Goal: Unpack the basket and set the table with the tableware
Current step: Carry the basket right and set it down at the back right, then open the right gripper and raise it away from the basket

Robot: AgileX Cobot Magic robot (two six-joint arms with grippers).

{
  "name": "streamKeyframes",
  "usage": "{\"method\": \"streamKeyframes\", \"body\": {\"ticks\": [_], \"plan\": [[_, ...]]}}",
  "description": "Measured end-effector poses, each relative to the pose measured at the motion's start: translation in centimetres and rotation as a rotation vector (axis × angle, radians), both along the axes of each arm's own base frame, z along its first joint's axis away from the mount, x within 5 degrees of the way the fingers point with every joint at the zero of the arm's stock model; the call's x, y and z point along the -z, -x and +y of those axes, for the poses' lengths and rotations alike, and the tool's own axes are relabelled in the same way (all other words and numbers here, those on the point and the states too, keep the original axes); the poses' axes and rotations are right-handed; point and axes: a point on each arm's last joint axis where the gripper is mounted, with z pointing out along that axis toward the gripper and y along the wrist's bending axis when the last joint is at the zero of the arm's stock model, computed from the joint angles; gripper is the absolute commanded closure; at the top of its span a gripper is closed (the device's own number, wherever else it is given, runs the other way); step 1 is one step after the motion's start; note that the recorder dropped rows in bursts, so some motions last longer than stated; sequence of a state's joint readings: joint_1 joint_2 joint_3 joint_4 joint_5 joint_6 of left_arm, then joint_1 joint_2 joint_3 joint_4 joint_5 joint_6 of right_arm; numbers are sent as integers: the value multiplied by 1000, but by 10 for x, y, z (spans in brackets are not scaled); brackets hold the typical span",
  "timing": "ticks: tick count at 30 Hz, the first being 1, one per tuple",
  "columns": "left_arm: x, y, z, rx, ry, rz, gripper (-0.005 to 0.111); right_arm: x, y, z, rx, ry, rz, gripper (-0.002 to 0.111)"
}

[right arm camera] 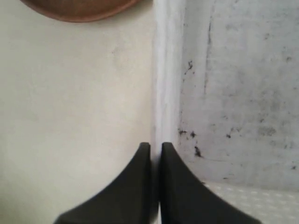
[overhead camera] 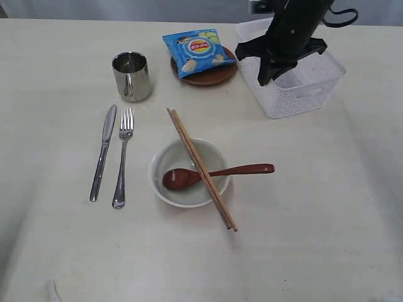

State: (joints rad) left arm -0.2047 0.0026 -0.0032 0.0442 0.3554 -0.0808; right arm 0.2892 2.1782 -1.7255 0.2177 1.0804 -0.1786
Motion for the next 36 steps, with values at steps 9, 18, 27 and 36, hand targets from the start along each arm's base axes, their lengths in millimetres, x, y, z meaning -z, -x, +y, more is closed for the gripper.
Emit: {"method": "streamKeyframes", "body": {"ticks": [9, 18, 27, 36], "plan": [[0, 0, 0, 0, 0, 0, 107, -16, 4, -9, 128, 122, -39, 109], [0, 0, 0, 0, 0, 0, 107, -23, 0, -14, 298, 131, -86, 109], [0, 0, 0, 0, 0, 0, 107, -14, -2, 2, 332, 35, -83, 109], [0, 0, 0, 0, 0, 0, 107, -7, -5, 11, 363, -47, -71, 109]]}}
